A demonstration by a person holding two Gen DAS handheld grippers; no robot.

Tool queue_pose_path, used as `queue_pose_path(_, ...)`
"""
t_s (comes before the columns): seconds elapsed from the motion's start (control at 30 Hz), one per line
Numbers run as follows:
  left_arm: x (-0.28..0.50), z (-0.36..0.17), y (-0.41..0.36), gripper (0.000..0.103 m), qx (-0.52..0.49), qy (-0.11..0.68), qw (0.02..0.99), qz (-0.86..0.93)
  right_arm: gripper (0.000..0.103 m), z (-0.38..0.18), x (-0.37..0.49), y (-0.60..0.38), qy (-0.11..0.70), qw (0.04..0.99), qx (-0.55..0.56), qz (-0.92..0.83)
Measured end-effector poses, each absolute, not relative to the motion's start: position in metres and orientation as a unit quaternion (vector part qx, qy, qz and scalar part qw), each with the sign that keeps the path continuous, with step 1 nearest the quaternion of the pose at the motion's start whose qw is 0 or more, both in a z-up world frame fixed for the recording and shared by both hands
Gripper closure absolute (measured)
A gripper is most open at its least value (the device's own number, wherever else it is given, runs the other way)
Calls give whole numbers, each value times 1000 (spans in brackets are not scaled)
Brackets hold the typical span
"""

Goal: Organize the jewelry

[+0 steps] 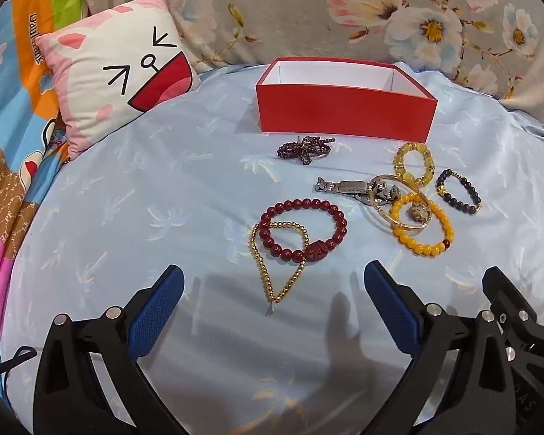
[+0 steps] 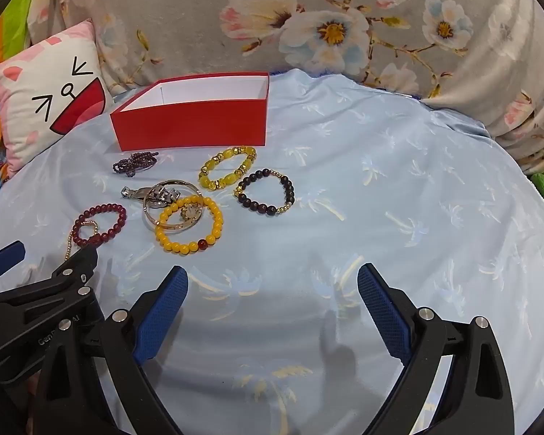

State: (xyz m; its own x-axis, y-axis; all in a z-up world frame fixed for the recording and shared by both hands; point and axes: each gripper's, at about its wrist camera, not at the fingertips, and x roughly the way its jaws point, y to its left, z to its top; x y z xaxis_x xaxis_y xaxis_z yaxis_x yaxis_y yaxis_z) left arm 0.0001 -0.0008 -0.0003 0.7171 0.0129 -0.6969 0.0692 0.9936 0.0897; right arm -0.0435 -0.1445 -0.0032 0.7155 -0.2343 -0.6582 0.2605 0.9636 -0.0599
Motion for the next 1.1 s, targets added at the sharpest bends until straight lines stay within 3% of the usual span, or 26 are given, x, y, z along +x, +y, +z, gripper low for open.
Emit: queue_pose_path(1.1,-2,5,0,10,51,369,928,-16,12,-1,-47,-145,342,930,27,-130)
